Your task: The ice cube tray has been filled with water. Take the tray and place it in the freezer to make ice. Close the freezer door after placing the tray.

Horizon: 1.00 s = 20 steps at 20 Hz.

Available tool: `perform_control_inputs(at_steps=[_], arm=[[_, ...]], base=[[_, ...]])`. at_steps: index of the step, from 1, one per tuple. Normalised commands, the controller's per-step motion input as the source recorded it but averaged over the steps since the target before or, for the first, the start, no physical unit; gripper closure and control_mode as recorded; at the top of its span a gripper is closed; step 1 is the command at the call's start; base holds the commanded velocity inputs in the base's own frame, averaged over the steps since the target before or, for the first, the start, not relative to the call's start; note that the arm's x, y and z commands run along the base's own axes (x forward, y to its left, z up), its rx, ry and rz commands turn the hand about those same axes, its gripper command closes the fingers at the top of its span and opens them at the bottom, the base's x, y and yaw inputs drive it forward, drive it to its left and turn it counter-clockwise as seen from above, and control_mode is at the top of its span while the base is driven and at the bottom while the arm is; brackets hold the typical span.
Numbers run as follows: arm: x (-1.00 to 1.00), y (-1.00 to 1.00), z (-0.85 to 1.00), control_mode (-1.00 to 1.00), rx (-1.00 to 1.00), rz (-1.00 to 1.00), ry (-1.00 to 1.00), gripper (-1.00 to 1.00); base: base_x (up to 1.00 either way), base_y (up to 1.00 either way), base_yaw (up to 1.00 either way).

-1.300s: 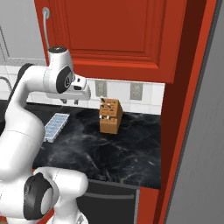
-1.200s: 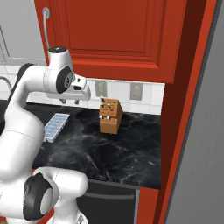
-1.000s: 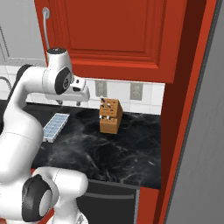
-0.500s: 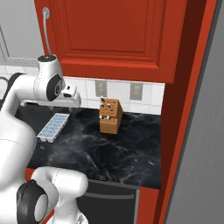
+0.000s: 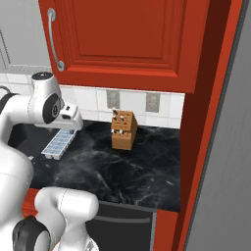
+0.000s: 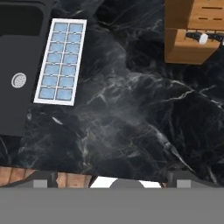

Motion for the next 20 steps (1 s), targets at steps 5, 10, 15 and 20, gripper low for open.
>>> perform_control_inputs(at_steps=[5,10,15,20], arm=[[-0.30,0.10,-0.27,-1.00,0.00,-0.08,0.00,-1.00],[-0.26,0.11,-0.29,-1.00,0.00,-0.11,0.00,-1.00],[-0.09,0.13,-0.23,-1.00,0.00,-0.13,0.00,-1.00],[0.00,0.09,-0.05,-1.00,0.00,-0.13,0.00,-1.00]], base=[[0.00,0.00,0.00],[0.00,0.00,0.00],[0.00,0.00,0.00],[0.00,0.00,0.00]])
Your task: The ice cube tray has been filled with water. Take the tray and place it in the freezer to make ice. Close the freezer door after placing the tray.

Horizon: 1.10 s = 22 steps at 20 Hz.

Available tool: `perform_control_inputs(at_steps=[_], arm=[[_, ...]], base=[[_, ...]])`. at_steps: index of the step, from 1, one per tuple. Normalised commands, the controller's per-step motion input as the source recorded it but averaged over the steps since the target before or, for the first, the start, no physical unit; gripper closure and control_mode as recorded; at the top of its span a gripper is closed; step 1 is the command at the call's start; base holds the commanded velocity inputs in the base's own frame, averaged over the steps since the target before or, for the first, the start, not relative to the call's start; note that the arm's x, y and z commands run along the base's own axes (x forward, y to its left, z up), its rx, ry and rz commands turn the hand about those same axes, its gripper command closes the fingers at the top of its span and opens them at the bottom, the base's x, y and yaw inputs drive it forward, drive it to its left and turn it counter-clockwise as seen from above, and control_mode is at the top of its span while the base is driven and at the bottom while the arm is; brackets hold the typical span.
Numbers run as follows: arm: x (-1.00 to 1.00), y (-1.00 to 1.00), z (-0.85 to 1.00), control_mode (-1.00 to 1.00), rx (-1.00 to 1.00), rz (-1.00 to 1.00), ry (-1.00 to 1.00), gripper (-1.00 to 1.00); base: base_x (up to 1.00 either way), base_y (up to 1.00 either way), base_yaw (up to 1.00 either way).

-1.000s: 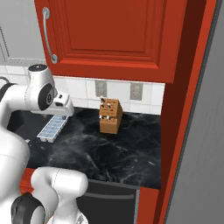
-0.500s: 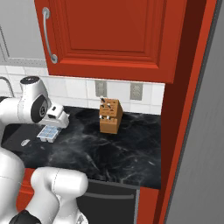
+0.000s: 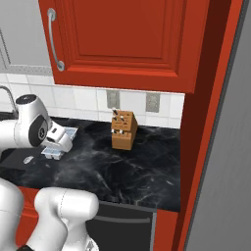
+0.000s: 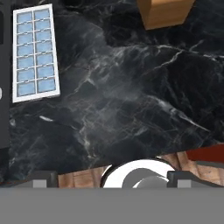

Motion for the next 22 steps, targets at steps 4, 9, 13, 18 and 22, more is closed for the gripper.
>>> perform_control_inputs(at_steps=[4,9,13,18,22], arm=[[0.00,0.08,-0.02,-1.00,0.00,-0.14,0.00,-1.00],[0.00,0.12,-0.13,-1.00,0.05,-0.15,0.00,-1.00],[0.00,0.16,-0.16,-1.00,0.13,-0.13,0.00,-1.00],[0.04,0.18,-0.18,-1.00,0.17,-0.11,0.00,-1.00],[0.18,0.12,-0.14,-1.00,0.20,-0.06,0.00,-1.00]], base=[[0.00,0.00,0.00],[0.00,0.00,0.00],[0.00,0.00,0.00],[0.00,0.00,0.00],[0.00,0.00,0.00]])
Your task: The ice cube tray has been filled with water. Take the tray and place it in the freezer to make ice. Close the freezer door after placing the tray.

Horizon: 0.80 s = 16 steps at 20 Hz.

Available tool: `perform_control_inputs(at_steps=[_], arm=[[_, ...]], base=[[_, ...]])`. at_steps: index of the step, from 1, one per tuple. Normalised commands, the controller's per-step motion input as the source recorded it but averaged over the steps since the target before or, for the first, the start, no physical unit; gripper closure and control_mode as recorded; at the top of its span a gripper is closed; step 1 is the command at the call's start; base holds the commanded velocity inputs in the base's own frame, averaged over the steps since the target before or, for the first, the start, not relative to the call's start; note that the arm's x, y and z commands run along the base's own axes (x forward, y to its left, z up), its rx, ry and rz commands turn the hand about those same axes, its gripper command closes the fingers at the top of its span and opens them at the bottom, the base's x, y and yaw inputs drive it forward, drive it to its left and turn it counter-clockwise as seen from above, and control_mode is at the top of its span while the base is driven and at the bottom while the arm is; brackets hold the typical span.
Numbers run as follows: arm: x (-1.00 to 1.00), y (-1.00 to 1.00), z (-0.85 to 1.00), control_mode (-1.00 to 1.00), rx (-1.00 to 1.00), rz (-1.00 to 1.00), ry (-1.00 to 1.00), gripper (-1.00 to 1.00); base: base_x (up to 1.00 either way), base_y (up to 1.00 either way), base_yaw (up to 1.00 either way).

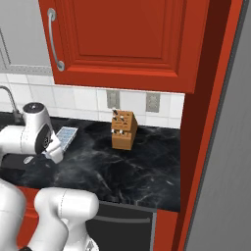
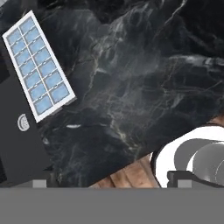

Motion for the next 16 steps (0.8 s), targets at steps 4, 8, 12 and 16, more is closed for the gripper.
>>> perform_control_inputs(at_steps=[4,8,12,16], arm=[[0.30,0.03,-0.07,-1.00,0.17,-0.03,0.00,-1.00],[0.42,0.00,-0.08,-1.00,0.13,0.00,0.00,-1.00],[0.47,0.00,-0.15,-1.00,0.11,0.00,0.01,-1.00],[0.46,0.02,-0.18,-1.00,0.11,0.00,0.04,-1.00]], base=[[0.00,0.00,0.00],[0.00,0.00,0.00],[0.00,0.00,0.00],[0.00,0.00,0.00]])
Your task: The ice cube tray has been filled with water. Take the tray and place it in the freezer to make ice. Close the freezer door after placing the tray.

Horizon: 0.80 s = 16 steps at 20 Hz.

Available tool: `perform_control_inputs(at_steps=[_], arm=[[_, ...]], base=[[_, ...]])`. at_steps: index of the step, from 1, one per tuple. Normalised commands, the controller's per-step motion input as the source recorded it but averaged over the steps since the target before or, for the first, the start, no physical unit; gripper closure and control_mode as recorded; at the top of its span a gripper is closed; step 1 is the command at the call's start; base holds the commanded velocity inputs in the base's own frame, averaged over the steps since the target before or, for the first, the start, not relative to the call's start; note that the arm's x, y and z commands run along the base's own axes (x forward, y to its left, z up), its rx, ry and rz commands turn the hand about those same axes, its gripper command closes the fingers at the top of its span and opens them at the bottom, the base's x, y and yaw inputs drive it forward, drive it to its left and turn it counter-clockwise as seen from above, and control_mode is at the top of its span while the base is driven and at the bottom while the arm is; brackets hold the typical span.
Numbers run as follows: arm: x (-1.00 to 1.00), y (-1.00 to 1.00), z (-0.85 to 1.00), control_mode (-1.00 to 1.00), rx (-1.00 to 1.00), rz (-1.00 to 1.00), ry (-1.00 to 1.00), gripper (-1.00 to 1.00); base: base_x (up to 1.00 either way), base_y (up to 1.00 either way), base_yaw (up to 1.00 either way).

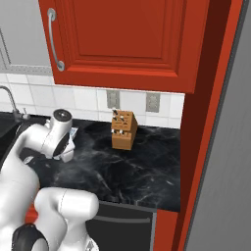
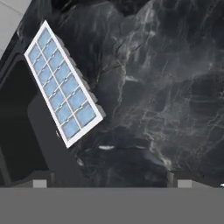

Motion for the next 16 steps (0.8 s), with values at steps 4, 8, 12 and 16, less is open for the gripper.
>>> perform_control_inputs(at_steps=[4,8,12,16], arm=[[0.46,0.14,-0.21,-1.00,0.11,-0.03,0.03,-1.00],[0.37,0.22,-0.21,-1.00,0.10,-0.06,0.03,-1.00],[0.29,0.19,-0.19,-1.00,0.10,-0.07,0.04,-1.00],[0.24,0.18,-0.17,-1.00,0.11,-0.06,0.04,-1.00]], base=[[0.00,0.00,0.00],[0.00,0.00,0.00],[0.00,0.00,0.00],[0.00,0.00,0.00]])
